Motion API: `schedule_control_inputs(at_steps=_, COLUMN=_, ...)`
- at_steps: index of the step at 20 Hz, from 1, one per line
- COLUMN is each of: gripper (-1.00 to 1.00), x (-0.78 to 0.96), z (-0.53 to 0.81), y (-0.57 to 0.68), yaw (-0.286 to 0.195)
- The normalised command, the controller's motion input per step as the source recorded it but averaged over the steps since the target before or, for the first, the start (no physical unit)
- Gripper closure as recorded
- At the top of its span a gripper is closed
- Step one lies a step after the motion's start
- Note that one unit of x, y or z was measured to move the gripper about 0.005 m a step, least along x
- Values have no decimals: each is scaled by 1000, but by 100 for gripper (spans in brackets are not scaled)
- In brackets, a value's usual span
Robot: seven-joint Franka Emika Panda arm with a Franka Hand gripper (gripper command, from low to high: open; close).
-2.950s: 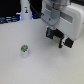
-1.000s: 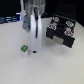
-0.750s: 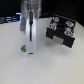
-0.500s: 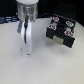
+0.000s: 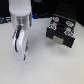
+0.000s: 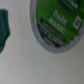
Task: Open the kcup holder, insert the kcup into the holder, and close the kcup holder
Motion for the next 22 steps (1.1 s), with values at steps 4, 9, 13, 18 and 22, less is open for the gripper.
schedule_control_inputs(at_steps=4, gripper=-100, x=-50, z=-161, y=-31, yaw=-188)
schedule_control_inputs(at_steps=9, gripper=100, x=-36, z=-22, y=-2, yaw=-83)
schedule_control_inputs(at_steps=13, gripper=100, x=5, z=-1, y=1, yaw=-6)
schedule_control_inputs(at_steps=18, gripper=100, x=10, z=3, y=2, yaw=-6)
schedule_control_inputs(at_steps=22, gripper=100, x=3, z=131, y=55, yaw=-28)
